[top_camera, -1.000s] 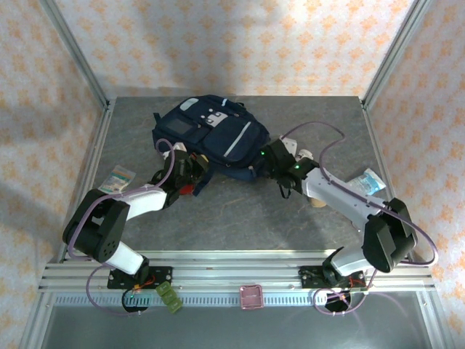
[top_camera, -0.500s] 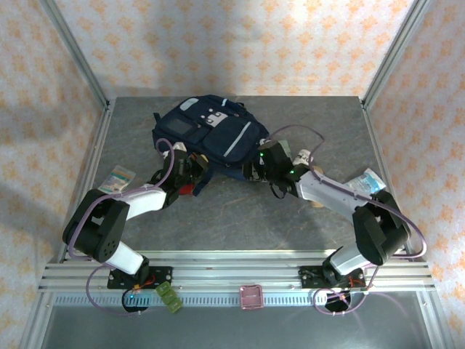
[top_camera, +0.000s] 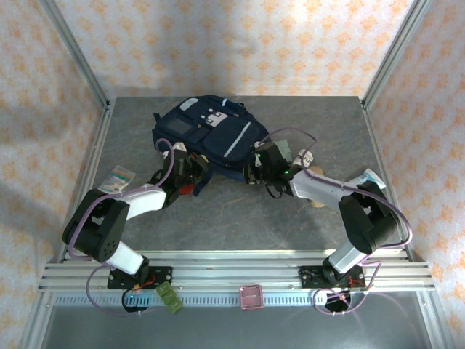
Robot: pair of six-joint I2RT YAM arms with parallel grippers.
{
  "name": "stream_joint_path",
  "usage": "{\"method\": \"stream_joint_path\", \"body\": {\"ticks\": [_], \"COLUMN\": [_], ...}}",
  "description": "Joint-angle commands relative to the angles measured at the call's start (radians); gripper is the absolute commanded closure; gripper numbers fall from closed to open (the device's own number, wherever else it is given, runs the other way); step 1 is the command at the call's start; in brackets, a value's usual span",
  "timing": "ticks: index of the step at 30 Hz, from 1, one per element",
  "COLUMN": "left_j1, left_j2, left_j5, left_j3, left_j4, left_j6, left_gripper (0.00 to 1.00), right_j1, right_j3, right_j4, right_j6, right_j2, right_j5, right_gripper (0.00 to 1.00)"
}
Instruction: Pack the student bag
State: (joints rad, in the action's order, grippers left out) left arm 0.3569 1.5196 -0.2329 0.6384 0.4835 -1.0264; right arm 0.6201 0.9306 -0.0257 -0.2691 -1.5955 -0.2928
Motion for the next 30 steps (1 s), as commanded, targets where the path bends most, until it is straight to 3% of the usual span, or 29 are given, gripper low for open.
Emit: {"method": "stream_joint_path", "body": {"ticks": [1,4,9,16,21,25,30], "left_j1": [-0.016,-0.018,-0.021,-0.068,-0.123,-0.153,-0.178], "left_j2": [-0.030,-0.031,-0.030,-0.042,-0.055,-0.025,0.031], "left_j5": [0.015,0.015,0.017,0.026,0.027,0.000,-0.013], "left_j3": [0.026,0.025,0.025,0.032,0.047,0.075,0.166], "left_j4": [0.082,0.081,0.081,0.048,-0.002,-0.008,-0.055], "left_j6": [0.014,0.014,0.014,0.057,0.115,0.148,0.214], "left_gripper": [1.00,1.00,1.00,1.00,1.00,1.00,1.00], "right_j1": [-0.002,-0.003,-0.003,-0.036,-0.049,-0.020,0.104], "right_j3": [-0.027,-0.044,-0.050,-0.008,0.051,0.058,0.103], "right_j4": [0.024,0.028,0.025,-0.090,-0.238,-0.249,-0.277], "right_j6": [-0.015,-0.027,-0.041,-0.059,-0.046,-0.007,0.017], "right_j2": [0.019,0.025,0.004,0.003,-0.007,0.010,0.007], "right_j5": [0.009,0.021,0.057,0.204,0.380,0.302,0.236], "right_gripper": [0.98,0.85,1.00,1.00,1.00,1.00,1.00]}}
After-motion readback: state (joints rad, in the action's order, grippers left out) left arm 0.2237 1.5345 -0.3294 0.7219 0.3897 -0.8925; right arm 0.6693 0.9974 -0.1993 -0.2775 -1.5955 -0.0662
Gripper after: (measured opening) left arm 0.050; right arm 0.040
